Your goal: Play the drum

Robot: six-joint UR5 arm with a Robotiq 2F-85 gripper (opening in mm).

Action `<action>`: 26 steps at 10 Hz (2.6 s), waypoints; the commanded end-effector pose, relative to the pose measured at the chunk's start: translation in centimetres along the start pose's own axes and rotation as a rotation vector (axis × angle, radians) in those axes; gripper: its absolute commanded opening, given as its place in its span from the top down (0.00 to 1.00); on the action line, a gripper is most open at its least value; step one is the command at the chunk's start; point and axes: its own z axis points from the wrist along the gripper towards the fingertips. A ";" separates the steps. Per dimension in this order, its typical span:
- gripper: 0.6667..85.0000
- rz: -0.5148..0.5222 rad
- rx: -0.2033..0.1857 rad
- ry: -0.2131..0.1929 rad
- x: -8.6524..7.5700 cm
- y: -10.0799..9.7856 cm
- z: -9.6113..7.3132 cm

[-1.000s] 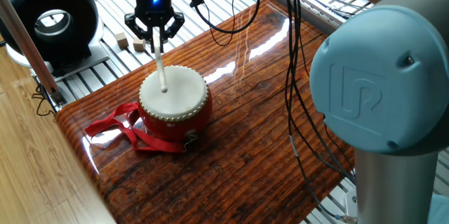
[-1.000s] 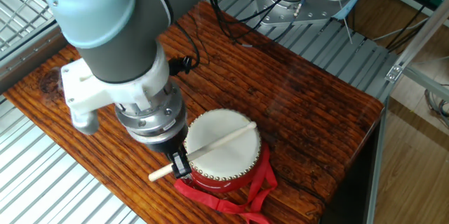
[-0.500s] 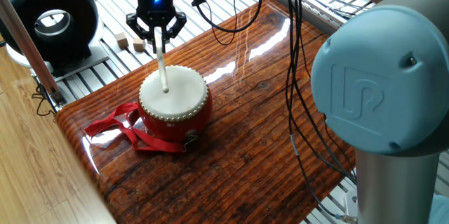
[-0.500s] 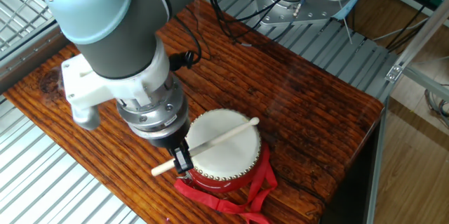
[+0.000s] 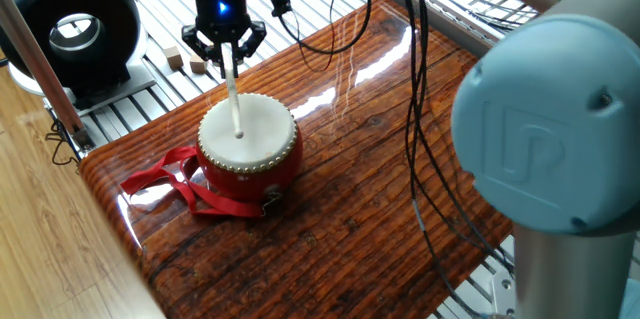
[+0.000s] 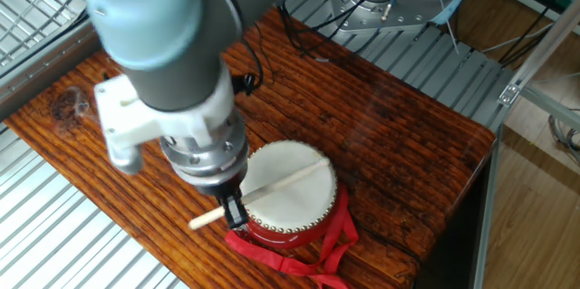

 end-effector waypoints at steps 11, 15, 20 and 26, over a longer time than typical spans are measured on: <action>1.00 0.018 0.004 0.088 2.7 -0.6 -2.5; 1.00 -0.015 0.020 -0.131 -1.6 -0.3 -2.5; 1.00 -0.116 0.135 -0.456 -6.3 -0.4 -3.4; 1.00 -0.009 -0.040 0.150 5.2 0.0 -3.9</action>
